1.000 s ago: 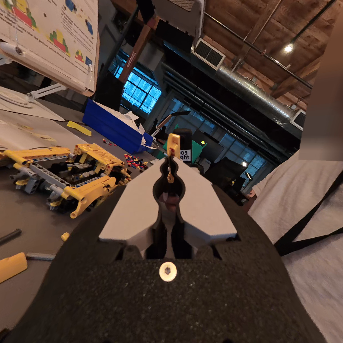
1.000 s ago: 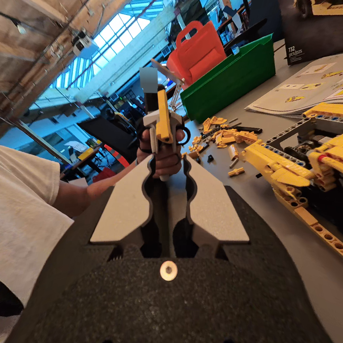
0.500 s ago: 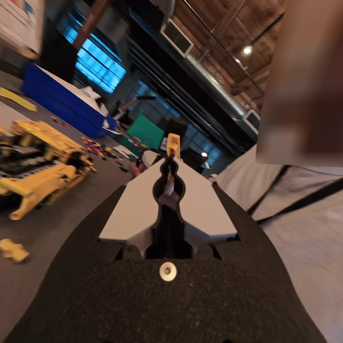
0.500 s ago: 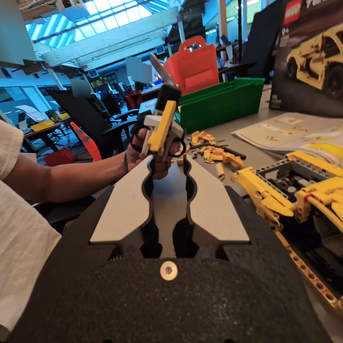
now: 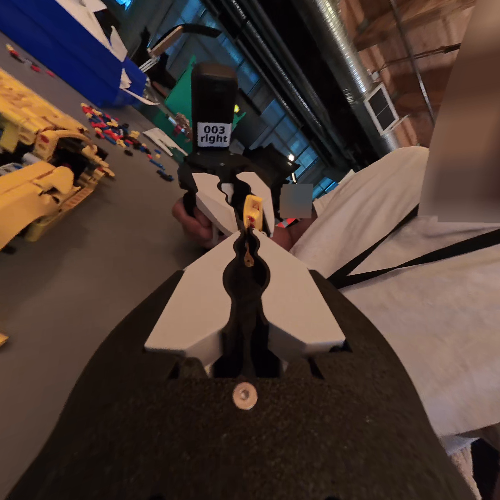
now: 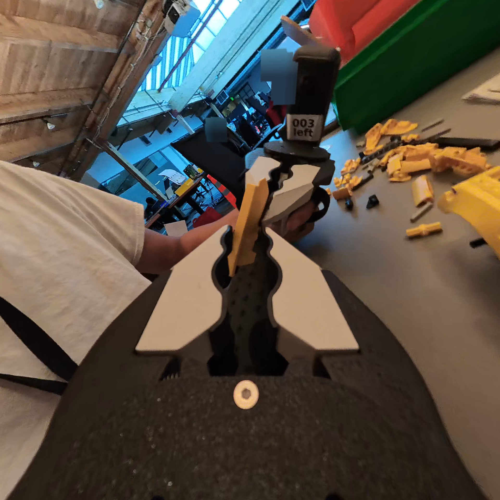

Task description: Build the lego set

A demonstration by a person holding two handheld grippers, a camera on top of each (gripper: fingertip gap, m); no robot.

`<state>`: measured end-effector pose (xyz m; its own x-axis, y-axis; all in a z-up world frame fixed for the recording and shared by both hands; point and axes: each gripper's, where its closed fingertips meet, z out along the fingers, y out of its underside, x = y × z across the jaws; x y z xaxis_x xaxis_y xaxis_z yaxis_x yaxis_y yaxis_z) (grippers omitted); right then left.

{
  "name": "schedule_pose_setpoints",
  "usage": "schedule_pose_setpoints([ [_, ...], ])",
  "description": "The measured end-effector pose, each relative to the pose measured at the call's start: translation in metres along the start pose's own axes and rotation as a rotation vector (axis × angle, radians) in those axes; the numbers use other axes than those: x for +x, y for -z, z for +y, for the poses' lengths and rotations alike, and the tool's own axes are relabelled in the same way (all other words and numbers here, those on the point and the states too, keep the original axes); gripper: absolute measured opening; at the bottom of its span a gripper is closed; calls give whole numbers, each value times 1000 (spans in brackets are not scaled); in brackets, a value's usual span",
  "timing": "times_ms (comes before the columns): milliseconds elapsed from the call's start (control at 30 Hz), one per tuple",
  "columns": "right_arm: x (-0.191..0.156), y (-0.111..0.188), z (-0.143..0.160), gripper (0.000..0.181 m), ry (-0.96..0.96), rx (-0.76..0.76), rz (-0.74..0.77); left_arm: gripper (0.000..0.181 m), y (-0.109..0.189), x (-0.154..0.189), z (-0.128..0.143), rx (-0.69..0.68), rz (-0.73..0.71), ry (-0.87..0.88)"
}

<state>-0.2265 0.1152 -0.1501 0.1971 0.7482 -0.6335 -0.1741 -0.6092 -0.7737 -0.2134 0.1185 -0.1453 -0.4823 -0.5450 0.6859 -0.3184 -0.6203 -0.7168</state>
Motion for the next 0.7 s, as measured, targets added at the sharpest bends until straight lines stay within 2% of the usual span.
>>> schedule_pose_setpoints([
  [133, 26, 3, 11, 15, -90, -47, 97, 1, 3, -26, 10, -76, -157, -27],
  [333, 55, 11, 18, 7, -74, -81, 286, 4, 5, -55, 14, -125, -383, -148],
  [433, 67, 22, 7, 6, -115, -3, 343, 16, 12, -66, 2, -93, -548, -317],
  [500, 70, 32, -4, 6, -139, 77, 360, 18, 16, -68, -6, -87, -650, -463],
  [633, 74, 45, -19, 6, -156, 188, 383, 20, 8, -59, -7, -139, -752, -754],
  [700, 73, 47, -23, 6, -148, 213, 383, 20, 3, -55, -5, -153, -772, -833],
])
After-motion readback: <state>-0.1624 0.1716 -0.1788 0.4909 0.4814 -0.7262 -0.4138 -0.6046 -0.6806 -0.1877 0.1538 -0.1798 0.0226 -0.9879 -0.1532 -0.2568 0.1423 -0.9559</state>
